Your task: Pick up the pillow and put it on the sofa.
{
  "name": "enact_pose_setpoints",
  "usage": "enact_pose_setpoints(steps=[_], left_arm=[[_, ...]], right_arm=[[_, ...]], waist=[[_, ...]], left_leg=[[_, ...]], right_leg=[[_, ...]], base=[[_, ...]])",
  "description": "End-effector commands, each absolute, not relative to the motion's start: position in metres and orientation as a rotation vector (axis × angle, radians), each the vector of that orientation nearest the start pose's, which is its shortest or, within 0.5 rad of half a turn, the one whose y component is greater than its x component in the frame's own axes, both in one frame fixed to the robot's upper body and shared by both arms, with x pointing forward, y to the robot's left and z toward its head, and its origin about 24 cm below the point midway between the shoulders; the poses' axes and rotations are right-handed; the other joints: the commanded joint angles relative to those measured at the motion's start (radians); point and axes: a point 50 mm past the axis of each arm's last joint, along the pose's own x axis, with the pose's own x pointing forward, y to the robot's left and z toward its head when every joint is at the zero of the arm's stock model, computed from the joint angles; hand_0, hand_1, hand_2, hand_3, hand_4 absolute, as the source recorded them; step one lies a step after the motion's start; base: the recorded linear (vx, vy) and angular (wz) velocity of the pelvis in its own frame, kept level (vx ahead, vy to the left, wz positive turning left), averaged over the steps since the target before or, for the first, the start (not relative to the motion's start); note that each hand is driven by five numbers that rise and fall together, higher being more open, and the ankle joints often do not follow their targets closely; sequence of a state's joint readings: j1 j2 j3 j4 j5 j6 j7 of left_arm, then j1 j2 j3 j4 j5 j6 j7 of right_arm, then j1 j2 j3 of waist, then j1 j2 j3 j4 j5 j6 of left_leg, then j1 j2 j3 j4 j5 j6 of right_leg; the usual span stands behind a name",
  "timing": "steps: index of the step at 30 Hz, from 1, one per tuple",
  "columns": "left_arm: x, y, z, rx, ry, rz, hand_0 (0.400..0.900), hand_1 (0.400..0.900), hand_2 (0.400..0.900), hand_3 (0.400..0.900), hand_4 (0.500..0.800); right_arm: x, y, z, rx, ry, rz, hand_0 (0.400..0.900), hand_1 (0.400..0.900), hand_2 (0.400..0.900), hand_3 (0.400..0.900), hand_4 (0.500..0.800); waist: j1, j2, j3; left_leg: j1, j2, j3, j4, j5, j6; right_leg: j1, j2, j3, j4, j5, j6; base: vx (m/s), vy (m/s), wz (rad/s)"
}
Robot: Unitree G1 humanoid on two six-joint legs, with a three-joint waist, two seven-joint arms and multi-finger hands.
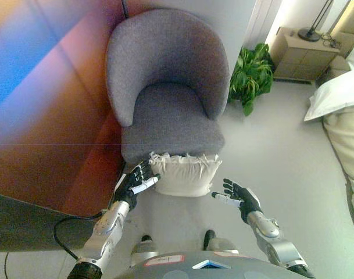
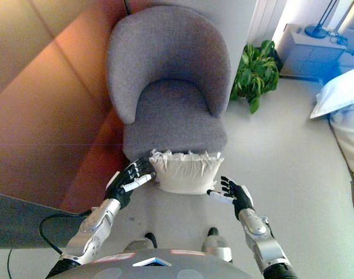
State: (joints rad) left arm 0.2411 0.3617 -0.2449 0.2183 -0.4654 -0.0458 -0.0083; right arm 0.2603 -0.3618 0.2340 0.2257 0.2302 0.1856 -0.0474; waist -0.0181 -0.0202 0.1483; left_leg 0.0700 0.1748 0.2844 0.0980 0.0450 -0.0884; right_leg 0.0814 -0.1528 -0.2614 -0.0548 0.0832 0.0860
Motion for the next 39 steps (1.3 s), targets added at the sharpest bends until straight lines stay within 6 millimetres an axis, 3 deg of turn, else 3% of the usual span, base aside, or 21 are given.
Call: enact_pose_setpoints(steps=[1,3,5,9,13,16,17,18,19,20,21,23,24,27,28,30,33,35,37,39], left_arm=[[0.199,0.196,-0.013,-0.101,0.223,-0.099,0.900,0.900,0.900,0.900,0.800],[0.198,0.197,-0.014,-0.108,0.227,-0.094,0.900,0.900,0.900,0.900,0.800],[0.198,0.197,-0.013,-0.108,0.223,-0.101,0.900,0.900,0.900,0.900,0.800],[0.196,0.193,-0.013,-0.113,0.226,-0.109,0.900,0.900,0.900,0.900,0.800],[0.189,0.195,-0.017,-0.125,0.221,-0.074,0.900,0.900,0.900,0.900,0.800],[0.192,0.201,-0.015,-0.131,0.217,-0.060,0.900,0.900,0.900,0.900,0.800],[0.195,0.204,-0.014,-0.123,0.222,-0.053,0.900,0.900,0.900,0.900,0.800],[0.196,0.207,-0.011,-0.102,0.216,-0.061,0.900,0.900,0.900,0.900,0.800],[0.195,0.208,-0.008,-0.063,0.202,-0.101,0.900,0.900,0.900,0.900,0.800],[0.195,0.208,-0.008,-0.054,0.200,-0.116,0.900,0.900,0.900,0.900,0.800],[0.194,0.207,-0.006,-0.047,0.202,-0.147,0.900,0.900,0.900,0.900,0.800],[0.194,0.209,-0.006,-0.033,0.209,-0.144,0.900,0.900,0.900,0.900,0.800],[0.197,0.210,-0.005,-0.019,0.208,-0.136,0.900,0.900,0.900,0.900,0.800],[0.203,0.211,0.000,-0.015,0.204,-0.134,0.900,0.900,0.900,0.900,0.800],[0.208,0.208,0.005,-0.006,0.188,-0.161,0.900,0.900,0.900,0.900,0.800],[0.216,0.206,0.011,0.001,0.172,-0.183,0.900,0.900,0.900,0.900,0.800],[0.221,0.203,0.012,0.002,0.167,-0.190,0.900,0.900,0.900,0.900,0.800],[0.219,0.202,0.009,0.003,0.171,-0.181,0.900,0.900,0.900,0.900,0.800],[0.215,0.202,0.007,0.001,0.171,-0.172,0.900,0.900,0.900,0.900,0.800],[0.210,0.203,0.005,-0.001,0.172,-0.157,0.900,0.900,0.900,0.900,0.800]], right_arm=[[0.186,-0.209,-0.041,-0.187,0.496,0.072,0.900,0.900,0.900,0.900,0.800],[0.184,-0.210,-0.043,-0.187,0.505,0.074,0.900,0.900,0.900,0.900,0.800],[0.180,-0.210,-0.045,-0.185,0.512,0.069,0.900,0.900,0.900,0.900,0.800],[0.175,-0.213,-0.045,-0.196,0.519,0.067,0.900,0.900,0.900,0.900,0.800],[0.171,-0.218,-0.047,-0.216,0.524,0.092,0.900,0.900,0.900,0.900,0.800],[0.173,-0.217,-0.048,-0.233,0.524,0.097,0.900,0.900,0.900,0.900,0.800],[0.174,-0.217,-0.050,-0.226,0.535,0.083,0.900,0.900,0.900,0.900,0.800],[0.172,-0.216,-0.050,-0.209,0.540,0.074,0.900,0.900,0.900,0.900,0.800],[0.168,-0.215,-0.050,-0.199,0.544,0.069,0.900,0.900,0.900,0.900,0.800],[0.167,-0.215,-0.050,-0.197,0.543,0.068,0.900,0.900,0.900,0.900,0.800],[0.164,-0.211,-0.049,-0.181,0.535,0.056,0.900,0.900,0.900,0.900,0.800],[0.166,-0.203,-0.048,-0.176,0.517,0.049,0.900,0.900,0.900,0.900,0.800],[0.170,-0.199,-0.047,-0.183,0.508,0.051,0.900,0.900,0.900,0.900,0.800],[0.178,-0.192,-0.044,-0.182,0.484,0.052,0.900,0.900,0.900,0.900,0.800],[0.184,-0.188,-0.040,-0.181,0.448,0.060,0.900,0.900,0.900,0.900,0.800],[0.192,-0.186,-0.036,-0.187,0.404,0.060,0.900,0.900,0.900,0.900,0.800],[0.196,-0.188,-0.034,-0.186,0.382,0.051,0.900,0.900,0.900,0.900,0.800],[0.194,-0.189,-0.033,-0.191,0.387,0.039,0.900,0.900,0.900,0.900,0.800],[0.189,-0.191,-0.034,-0.193,0.399,0.026,0.900,0.900,0.900,0.900,0.800],[0.185,-0.195,-0.036,-0.215,0.414,0.022,0.900,0.900,0.900,0.900,0.800]], waist=[[-0.005,-0.049,0.020],[0.002,-0.047,0.031],[0.011,-0.034,0.036],[0.040,0.013,0.046],[0.067,0.034,0.054],[0.071,0.016,0.042],[0.072,0.000,0.034],[0.087,-0.015,0.023],[0.096,-0.039,0.002],[0.099,-0.045,-0.005],[0.104,-0.050,-0.019],[0.109,-0.033,-0.027],[0.106,-0.023,-0.026],[0.103,-0.006,-0.016],[0.102,0.000,-0.002],[0.093,0.002,0.022],[0.066,-0.019,0.038],[0.044,-0.034,0.039],[0.042,-0.036,0.031],[0.056,-0.037,0.015]], left_leg=[[-0.121,0.061,-0.068,0.368,0.053,-0.007],[-0.141,0.060,-0.072,0.361,0.064,-0.010],[-0.149,0.054,-0.071,0.243,0.102,-0.019],[-0.168,0.075,-0.088,-0.126,0.233,-0.057],[-0.264,0.117,-0.070,-0.172,0.330,-0.097],[-0.254,0.104,-0.016,-0.149,0.219,-0.053],[-0.259,0.078,-0.017,-0.119,0.186,-0.039],[-0.288,0.056,-0.024,-0.071,0.148,0.005],[-0.290,0.022,-0.028,-0.053,0.108,0.045],[-0.290,0.014,-0.027,-0.051,0.102,0.053],[-0.271,-0.029,-0.047,-0.060,0.074,0.087],[-0.220,-0.079,-0.088,-0.077,0.033,0.115],[-0.185,-0.089,-0.081,-0.086,0.019,0.121],[-0.132,-0.100,-0.085,-0.117,0.023,0.119],[-0.105,-0.102,-0.087,-0.126,0.018,0.111],[-0.081,-0.089,-0.080,-0.127,0.006,0.089],[-0.035,-0.061,-0.066,-0.114,-0.049,0.047],[-0.021,-0.038,-0.063,-0.094,-0.068,0.039],[0.003,-0.020,-0.083,-0.100,-0.081,0.034],[0.016,-0.003,-0.094,-0.098,-0.082,0.022]], right_leg=[[0.044,0.034,-0.019,0.020,-0.043,-0.057],[0.061,0.041,-0.003,0.028,-0.054,-0.054],[0.080,0.049,0.013,0.035,-0.080,-0.042],[0.163,0.064,0.054,0.027,-0.141,-0.014],[0.277,0.052,0.070,0.028,-0.215,0.008],[0.304,-0.011,0.061,0.084,-0.248,0.048],[0.326,-0.035,0.060,0.107,-0.265,0.065],[0.323,-0.063,0.059,0.160,-0.224,0.089],[0.299,-0.096,0.065,0.257,-0.116,0.117],[0.290,-0.105,0.069,0.277,-0.093,0.123],[0.239,-0.130,0.079,0.423,0.009,0.143],[0.113,-0.165,0.083,0.636,0.088,0.146],[0.037,-0.180,0.072,0.678,0.088,0.134],[-0.052,-0.172,0.029,0.637,0.019,0.097],[-0.089,-0.155,-0.028,0.512,-0.004,0.081],[-0.124,-0.173,-0.069,0.364,0.024,0.080],[-0.144,-0.228,-0.071,0.091,0.146,0.142],[-0.156,-0.259,-0.050,0.002,0.243,0.160],[-0.148,-0.268,-0.035,0.009,0.238,0.169],[-0.107,-0.265,-0.080,-0.006,0.215,0.169]], base=[[0.16,-0.053,-0.16],[0.21,0.016,-0.16],[0.30,0.105,-0.17],[0.42,0.232,-0.36],[0.51,0.224,-0.46],[0.47,0.241,-0.30],[0.53,0.267,-0.29],[0.52,0.252,-0.16],[0.38,0.220,-0.12],[0.44,0.258,0.08],[0.36,0.232,0.10],[0.47,0.315,-0.01],[0.44,0.254,-0.09],[0.28,0.035,-0.02],[0.18,-0.114,0.09],[0.19,-0.226,0.25],[0.33,-0.297,0.48],[0.29,-0.290,0.71],[0.26,-0.231,0.63],[0.26,-0.224,0.38]])
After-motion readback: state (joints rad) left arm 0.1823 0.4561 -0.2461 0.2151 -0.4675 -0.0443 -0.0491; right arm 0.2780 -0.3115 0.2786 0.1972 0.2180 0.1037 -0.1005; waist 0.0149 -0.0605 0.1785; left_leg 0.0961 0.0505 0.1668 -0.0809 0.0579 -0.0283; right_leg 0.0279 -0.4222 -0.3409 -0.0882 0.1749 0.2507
